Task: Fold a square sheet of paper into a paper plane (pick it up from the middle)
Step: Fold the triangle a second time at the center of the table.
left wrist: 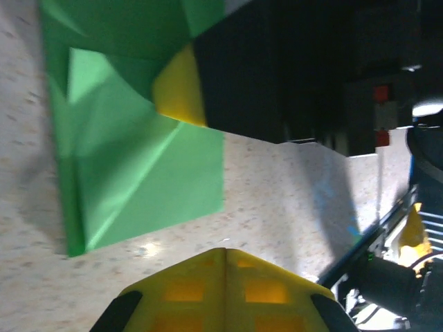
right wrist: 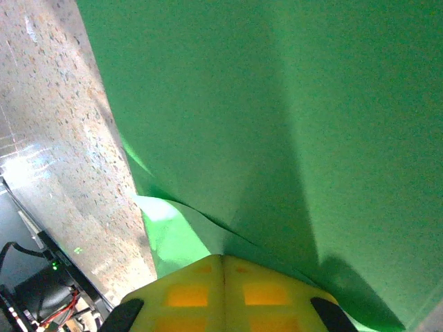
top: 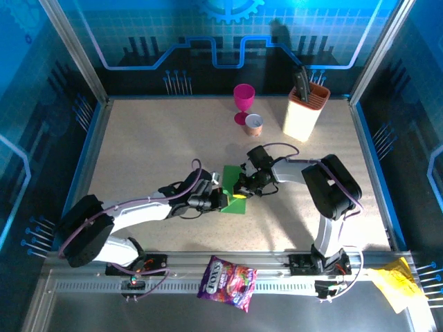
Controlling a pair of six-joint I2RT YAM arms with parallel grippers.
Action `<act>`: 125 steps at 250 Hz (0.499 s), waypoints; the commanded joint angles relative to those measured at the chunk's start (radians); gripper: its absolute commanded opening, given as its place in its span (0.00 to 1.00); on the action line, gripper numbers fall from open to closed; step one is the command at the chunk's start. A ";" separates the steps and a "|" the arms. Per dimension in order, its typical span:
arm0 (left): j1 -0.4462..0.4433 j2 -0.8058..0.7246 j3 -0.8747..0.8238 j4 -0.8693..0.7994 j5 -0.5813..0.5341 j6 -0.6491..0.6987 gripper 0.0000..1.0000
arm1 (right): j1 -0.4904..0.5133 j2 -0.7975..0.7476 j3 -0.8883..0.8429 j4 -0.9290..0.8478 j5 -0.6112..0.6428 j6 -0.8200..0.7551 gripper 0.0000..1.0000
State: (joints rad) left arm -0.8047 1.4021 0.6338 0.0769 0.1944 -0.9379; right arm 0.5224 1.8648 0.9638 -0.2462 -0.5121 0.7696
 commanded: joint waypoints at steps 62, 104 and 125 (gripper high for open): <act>-0.144 0.145 -0.032 0.274 -0.290 -0.300 0.00 | -0.019 0.061 -0.060 -0.147 0.113 0.040 0.00; -0.142 0.165 -0.044 0.315 -0.350 -0.309 0.00 | -0.019 0.062 -0.056 -0.157 0.111 0.027 0.00; -0.140 0.171 -0.056 0.314 -0.363 -0.317 0.00 | -0.020 0.060 -0.052 -0.163 0.108 0.023 0.00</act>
State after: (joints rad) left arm -0.9455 1.5517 0.6037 0.3443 -0.0975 -1.2198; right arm 0.5213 1.8648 0.9619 -0.2440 -0.5159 0.7929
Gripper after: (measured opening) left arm 0.064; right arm 0.048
